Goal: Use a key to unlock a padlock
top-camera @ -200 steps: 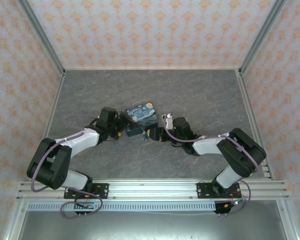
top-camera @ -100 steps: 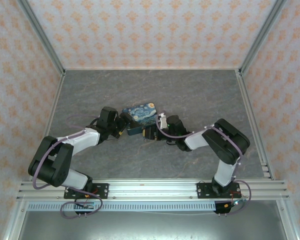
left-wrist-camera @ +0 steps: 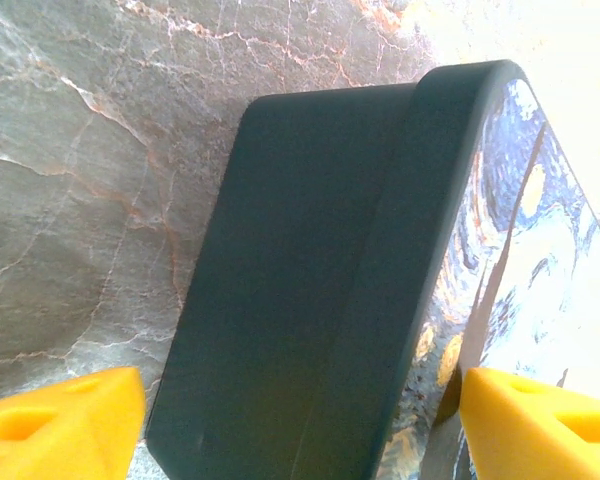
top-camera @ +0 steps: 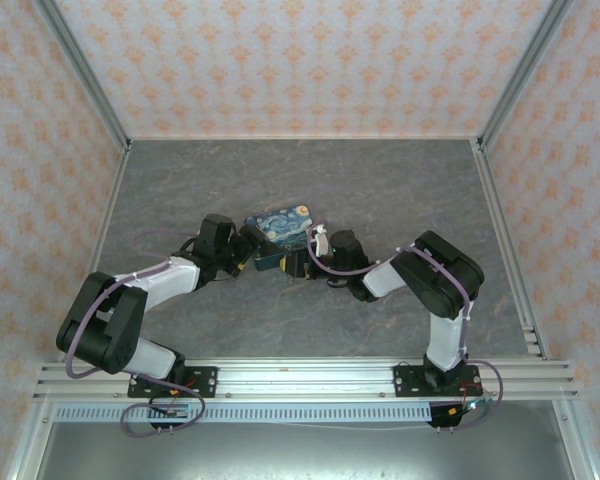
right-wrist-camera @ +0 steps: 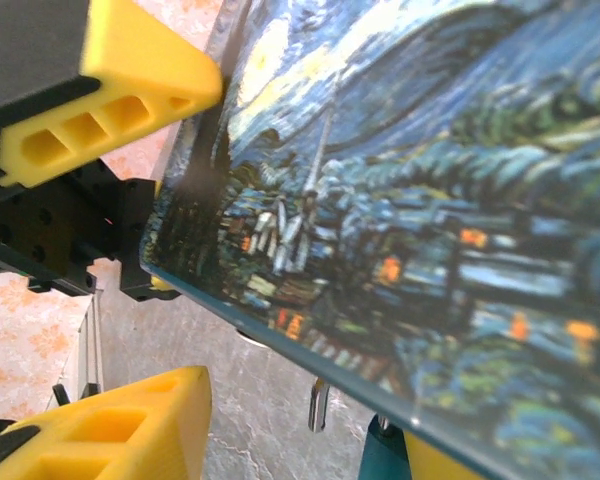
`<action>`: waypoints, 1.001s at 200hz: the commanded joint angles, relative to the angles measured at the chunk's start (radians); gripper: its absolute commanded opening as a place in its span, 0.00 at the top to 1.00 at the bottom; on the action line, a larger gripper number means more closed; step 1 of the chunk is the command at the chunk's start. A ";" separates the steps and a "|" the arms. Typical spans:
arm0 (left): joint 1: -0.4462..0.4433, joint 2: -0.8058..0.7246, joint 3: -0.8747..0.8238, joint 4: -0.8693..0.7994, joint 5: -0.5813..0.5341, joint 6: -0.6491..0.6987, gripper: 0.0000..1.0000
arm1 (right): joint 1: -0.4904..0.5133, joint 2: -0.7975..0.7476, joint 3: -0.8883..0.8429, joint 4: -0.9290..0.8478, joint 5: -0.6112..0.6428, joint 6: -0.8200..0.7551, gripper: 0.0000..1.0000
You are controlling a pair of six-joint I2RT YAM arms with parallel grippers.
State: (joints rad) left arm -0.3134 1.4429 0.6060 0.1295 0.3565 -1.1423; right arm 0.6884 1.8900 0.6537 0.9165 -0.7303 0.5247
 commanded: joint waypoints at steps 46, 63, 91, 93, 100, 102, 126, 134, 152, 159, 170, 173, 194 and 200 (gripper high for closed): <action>0.000 0.026 -0.028 -0.050 -0.003 0.018 0.19 | -0.001 -0.020 -0.037 0.101 -0.028 -0.002 0.59; -0.001 0.025 -0.028 -0.050 -0.002 0.018 0.19 | 0.000 -0.012 -0.031 0.093 -0.029 -0.003 0.62; -0.001 0.022 -0.028 -0.052 -0.003 0.018 0.19 | -0.001 -0.002 -0.017 0.078 -0.021 0.000 0.67; -0.001 0.022 -0.027 -0.051 -0.004 0.018 0.19 | 0.000 -0.001 -0.016 0.075 -0.020 0.001 0.67; 0.000 0.021 -0.029 -0.053 -0.003 0.015 0.19 | -0.001 0.001 -0.011 0.073 -0.018 0.001 0.68; 0.000 0.020 -0.029 -0.053 -0.003 0.016 0.19 | -0.001 0.002 -0.010 0.071 -0.017 0.001 0.68; -0.001 0.018 -0.030 -0.054 -0.004 0.016 0.19 | -0.001 0.008 0.010 0.047 -0.001 0.000 0.68; -0.001 0.018 -0.031 -0.054 -0.004 0.016 0.19 | -0.001 0.008 0.013 0.034 0.005 -0.003 0.68; 0.000 0.020 -0.031 -0.051 -0.004 0.014 0.19 | -0.001 0.012 0.021 0.020 0.017 -0.010 0.68; 0.000 0.022 -0.031 -0.050 -0.004 0.014 0.19 | -0.001 0.014 0.024 0.019 0.017 -0.009 0.68; 0.000 0.022 -0.032 -0.048 -0.003 0.013 0.19 | -0.001 0.018 0.028 0.019 0.017 -0.008 0.69; -0.001 0.023 -0.032 -0.047 -0.003 0.013 0.19 | -0.001 0.020 0.029 0.019 0.018 -0.008 0.70; 0.000 0.023 -0.032 -0.045 -0.003 0.012 0.19 | -0.001 0.026 0.038 0.019 0.022 -0.003 0.75; 0.000 0.024 -0.034 -0.046 -0.004 0.012 0.19 | -0.001 0.026 0.040 0.019 0.023 0.000 0.78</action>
State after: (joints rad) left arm -0.3134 1.4429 0.6048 0.1322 0.3565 -1.1423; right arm 0.6884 1.9053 0.6594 0.9195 -0.7158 0.5285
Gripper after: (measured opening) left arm 0.815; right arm 0.257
